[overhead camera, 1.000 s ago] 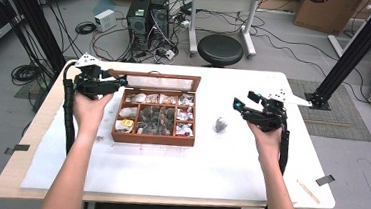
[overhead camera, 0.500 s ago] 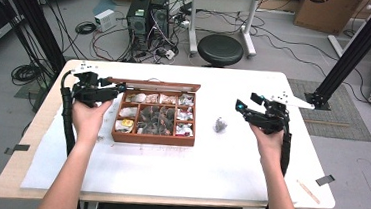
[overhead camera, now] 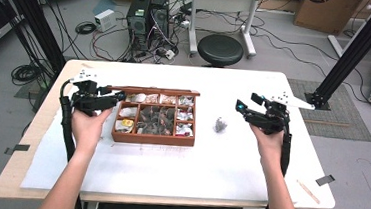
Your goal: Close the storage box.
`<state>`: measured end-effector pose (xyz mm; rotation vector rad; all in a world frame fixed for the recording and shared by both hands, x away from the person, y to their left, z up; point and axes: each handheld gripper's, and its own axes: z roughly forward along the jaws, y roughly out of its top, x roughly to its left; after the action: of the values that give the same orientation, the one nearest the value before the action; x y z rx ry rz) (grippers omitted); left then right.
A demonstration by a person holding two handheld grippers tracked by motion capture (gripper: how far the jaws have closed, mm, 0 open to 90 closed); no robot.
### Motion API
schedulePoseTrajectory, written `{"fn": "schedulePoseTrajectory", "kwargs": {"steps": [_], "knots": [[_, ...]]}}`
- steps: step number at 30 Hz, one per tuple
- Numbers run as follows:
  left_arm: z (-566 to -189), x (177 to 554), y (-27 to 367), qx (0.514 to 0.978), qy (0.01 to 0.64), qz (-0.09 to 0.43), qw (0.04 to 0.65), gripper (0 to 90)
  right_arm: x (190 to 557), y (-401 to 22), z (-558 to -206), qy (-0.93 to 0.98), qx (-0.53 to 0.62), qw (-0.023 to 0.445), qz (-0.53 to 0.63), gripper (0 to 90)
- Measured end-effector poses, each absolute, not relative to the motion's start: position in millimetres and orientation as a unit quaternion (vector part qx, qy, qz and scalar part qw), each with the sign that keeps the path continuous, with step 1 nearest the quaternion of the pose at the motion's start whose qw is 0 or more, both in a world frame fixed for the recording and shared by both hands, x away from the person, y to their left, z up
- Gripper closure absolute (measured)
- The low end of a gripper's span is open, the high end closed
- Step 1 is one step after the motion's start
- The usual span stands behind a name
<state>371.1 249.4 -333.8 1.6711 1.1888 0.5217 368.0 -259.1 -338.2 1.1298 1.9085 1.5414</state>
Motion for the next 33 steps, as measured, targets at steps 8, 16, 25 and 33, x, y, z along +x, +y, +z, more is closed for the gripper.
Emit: {"fn": "schedulePoseTrajectory", "kwargs": {"steps": [8, 16, 25, 33], "knots": [[-342.6, 364.2, 251.6, 0.688, 0.49, 0.205, 0.494, 38.7, 368.5, -257.6, -339.2, 0.691, 0.406, 0.222, 0.555, 29.8], [-349.4, 357.6, 252.0, 0.693, 0.487, 0.203, 0.492, 38.9, 368.0, -258.1, -338.8, 0.689, 0.408, 0.222, 0.556, 29.8], [-359.5, 350.9, 255.2, 0.697, 0.483, 0.19, 0.495, 39.3, 367.7, -257.0, -338.8, 0.69, 0.409, 0.225, 0.554, 29.8], [-364.9, 347.0, 255.6, 0.696, 0.489, 0.182, 0.493, 39.4, 367.6, -257.6, -339.1, 0.688, 0.411, 0.226, 0.554, 29.8]]}}
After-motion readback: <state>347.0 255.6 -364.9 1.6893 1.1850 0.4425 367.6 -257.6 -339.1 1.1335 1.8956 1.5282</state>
